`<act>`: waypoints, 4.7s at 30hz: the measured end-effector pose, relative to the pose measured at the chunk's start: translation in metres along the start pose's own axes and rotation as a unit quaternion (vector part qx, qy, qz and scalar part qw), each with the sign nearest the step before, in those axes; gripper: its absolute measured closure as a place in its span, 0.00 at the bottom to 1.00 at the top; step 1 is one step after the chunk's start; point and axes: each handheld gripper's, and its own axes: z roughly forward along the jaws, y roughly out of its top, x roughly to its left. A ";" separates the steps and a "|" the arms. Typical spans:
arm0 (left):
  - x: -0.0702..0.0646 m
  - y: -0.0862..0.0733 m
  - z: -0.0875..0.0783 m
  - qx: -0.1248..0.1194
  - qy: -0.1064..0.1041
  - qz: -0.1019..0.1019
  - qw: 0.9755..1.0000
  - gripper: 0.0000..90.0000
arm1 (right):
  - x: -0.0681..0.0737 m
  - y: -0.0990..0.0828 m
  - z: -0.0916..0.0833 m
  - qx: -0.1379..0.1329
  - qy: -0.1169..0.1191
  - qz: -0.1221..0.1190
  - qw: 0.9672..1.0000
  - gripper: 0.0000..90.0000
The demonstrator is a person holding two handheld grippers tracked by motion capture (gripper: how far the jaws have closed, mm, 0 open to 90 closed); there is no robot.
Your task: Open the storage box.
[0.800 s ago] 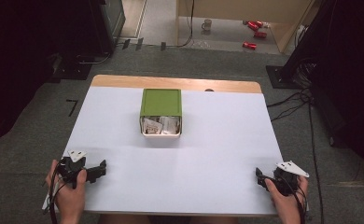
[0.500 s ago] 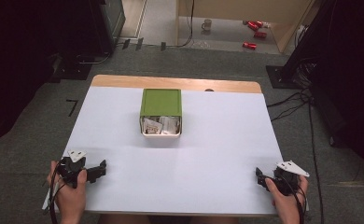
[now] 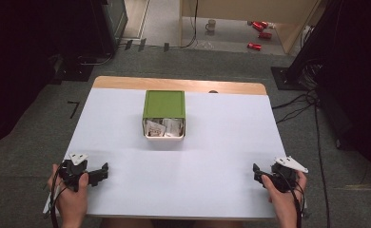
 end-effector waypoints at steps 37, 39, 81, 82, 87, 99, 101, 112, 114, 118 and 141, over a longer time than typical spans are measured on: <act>0.000 0.000 0.000 0.001 0.000 0.000 1.000 0.00 | 0.089 0.067 0.015 -0.023 0.054 -0.020 0.998 0.16; 0.000 0.000 0.000 0.001 0.000 0.000 1.000 0.00 | 0.094 0.069 0.016 -0.024 0.057 -0.021 0.998 0.16; 0.000 0.001 0.000 0.003 0.000 0.001 1.000 0.00 | 0.215 0.111 0.066 -0.032 0.130 -0.037 0.990 0.16; 0.000 0.001 0.000 0.003 0.000 0.001 1.000 0.00 | 0.217 0.111 0.067 -0.030 0.129 -0.038 0.991 0.16; 0.000 0.001 0.000 0.004 0.000 0.000 1.000 0.00 | 0.224 0.110 0.078 -0.027 0.120 -0.038 0.992 0.16; 0.000 0.001 0.000 0.004 0.000 0.000 1.000 0.00 | 0.230 0.107 0.105 -0.024 0.063 -0.026 0.997 0.23; 0.000 0.001 0.000 0.004 0.000 0.000 1.000 0.00 | 0.229 0.107 0.109 -0.022 0.051 -0.025 0.998 0.24; 0.000 0.001 0.000 0.004 0.001 0.000 1.000 0.00 | 0.232 0.099 0.126 -0.003 0.036 -0.036 0.999 0.24; 0.000 0.001 0.000 0.004 0.001 0.000 1.000 0.00 | 0.230 0.096 0.130 0.002 0.043 -0.027 0.999 0.23; 0.000 0.001 0.000 0.004 0.001 0.000 1.000 0.00 | 0.228 0.097 0.131 0.007 0.049 -0.022 0.999 0.24; 0.000 0.001 0.000 0.004 0.001 -0.002 1.000 0.00 | 0.227 0.087 0.114 0.031 0.078 -0.025 0.996 0.32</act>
